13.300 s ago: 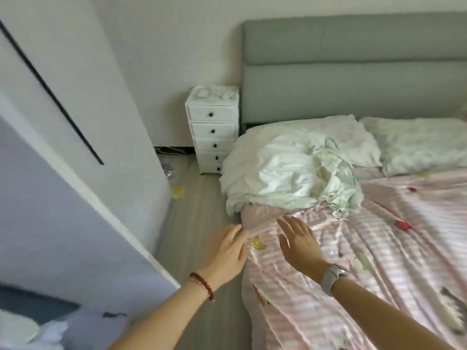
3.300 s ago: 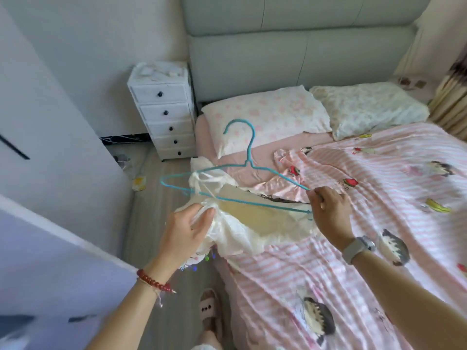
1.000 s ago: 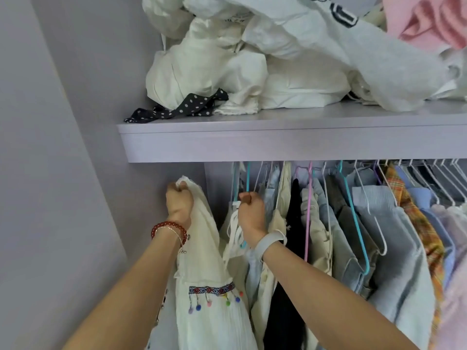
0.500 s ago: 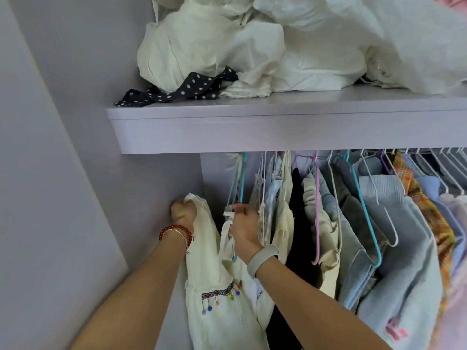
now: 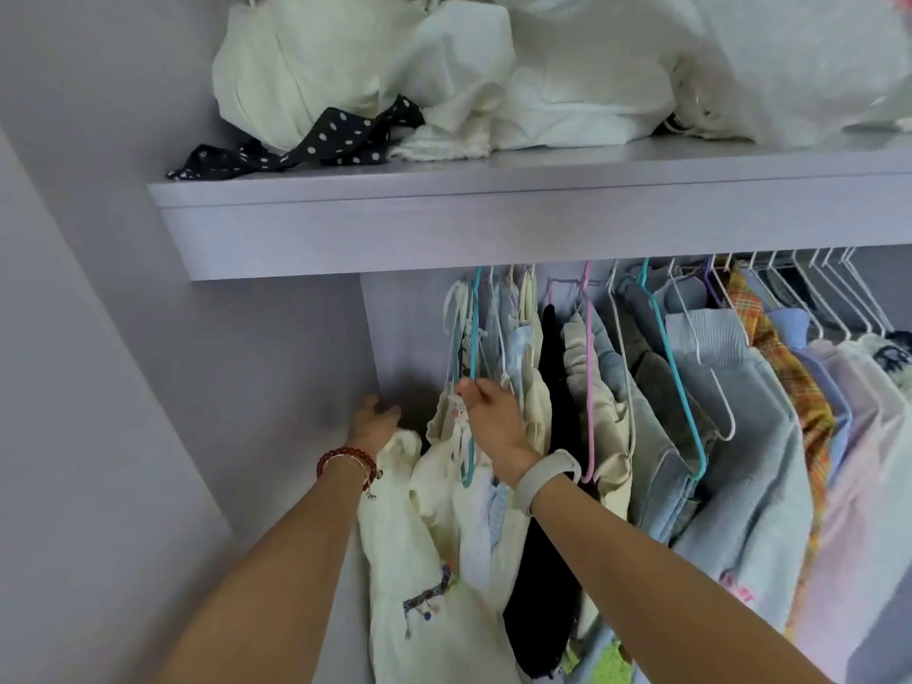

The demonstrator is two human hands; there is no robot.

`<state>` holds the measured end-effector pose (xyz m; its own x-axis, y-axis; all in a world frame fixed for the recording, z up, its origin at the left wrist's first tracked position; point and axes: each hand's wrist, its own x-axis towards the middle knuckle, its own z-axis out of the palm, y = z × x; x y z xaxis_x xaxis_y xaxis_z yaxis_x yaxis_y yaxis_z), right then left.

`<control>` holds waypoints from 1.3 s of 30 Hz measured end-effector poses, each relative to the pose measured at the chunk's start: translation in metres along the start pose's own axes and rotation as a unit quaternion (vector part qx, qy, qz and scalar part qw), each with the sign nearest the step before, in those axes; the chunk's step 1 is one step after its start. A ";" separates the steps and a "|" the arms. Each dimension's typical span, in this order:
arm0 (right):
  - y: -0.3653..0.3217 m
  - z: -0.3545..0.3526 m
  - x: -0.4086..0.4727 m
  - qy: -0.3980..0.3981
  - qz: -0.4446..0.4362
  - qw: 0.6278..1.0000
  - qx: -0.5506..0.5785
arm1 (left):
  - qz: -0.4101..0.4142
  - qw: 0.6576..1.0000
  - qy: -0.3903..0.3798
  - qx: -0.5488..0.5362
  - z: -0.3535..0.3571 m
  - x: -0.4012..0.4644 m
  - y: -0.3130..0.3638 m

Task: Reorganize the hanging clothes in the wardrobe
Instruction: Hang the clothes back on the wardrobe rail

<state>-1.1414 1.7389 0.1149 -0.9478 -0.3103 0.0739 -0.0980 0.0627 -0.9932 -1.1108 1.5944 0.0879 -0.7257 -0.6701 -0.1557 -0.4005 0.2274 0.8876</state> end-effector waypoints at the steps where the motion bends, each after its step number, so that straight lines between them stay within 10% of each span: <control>1: -0.001 -0.002 -0.001 -0.007 0.006 1.000 0.017 | -0.016 1.000 -0.007 -0.005 0.003 -0.005 -0.004; 12: 0.003 -0.035 -0.039 -0.143 -0.066 0.986 -0.063 | 0.100 0.973 -0.048 -0.201 0.019 -0.096 0.025; 19: 0.002 -0.074 -0.047 0.056 -0.222 0.957 -0.179 | 0.129 0.981 -0.082 -0.123 0.027 -0.105 0.062; 24: 0.006 -0.080 -0.032 0.035 -0.166 0.952 -0.256 | 0.163 0.986 -0.026 -0.007 0.059 -0.100 0.077; 39: 0.010 -0.077 -0.012 -0.064 -0.058 0.967 -0.242 | 0.142 0.977 0.095 -0.126 0.065 -0.058 0.060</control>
<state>-1.1540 1.8163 0.1107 -0.8795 -0.4548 0.1402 -0.3614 0.4464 -0.8186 -1.1292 1.6925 0.1222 -0.6608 -0.7298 0.1753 -0.0303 0.2593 0.9653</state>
